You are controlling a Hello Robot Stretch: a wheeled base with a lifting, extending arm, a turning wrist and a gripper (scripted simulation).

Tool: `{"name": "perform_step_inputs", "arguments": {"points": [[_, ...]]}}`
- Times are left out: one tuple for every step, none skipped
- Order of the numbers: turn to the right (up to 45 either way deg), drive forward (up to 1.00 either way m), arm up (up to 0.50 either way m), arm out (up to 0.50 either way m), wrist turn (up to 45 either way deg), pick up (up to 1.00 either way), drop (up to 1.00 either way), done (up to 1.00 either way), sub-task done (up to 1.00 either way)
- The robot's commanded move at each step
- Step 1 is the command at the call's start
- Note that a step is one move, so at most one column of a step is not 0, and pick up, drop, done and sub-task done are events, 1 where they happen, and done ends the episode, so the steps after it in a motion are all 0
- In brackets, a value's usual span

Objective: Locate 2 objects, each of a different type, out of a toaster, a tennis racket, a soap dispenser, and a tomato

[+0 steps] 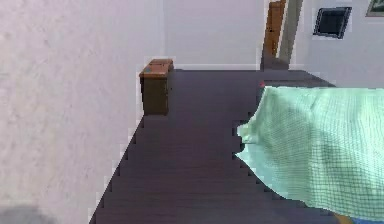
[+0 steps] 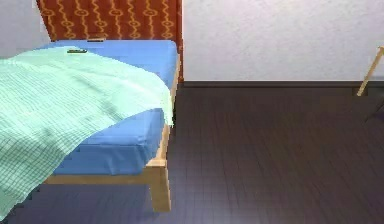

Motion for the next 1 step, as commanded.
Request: {"name": "perform_step_inputs", "arguments": {"points": [[0.0, 1.0, 0.0, 0.0, 0.0, 0.0, 0.0, 0.0, 0.0]]}}
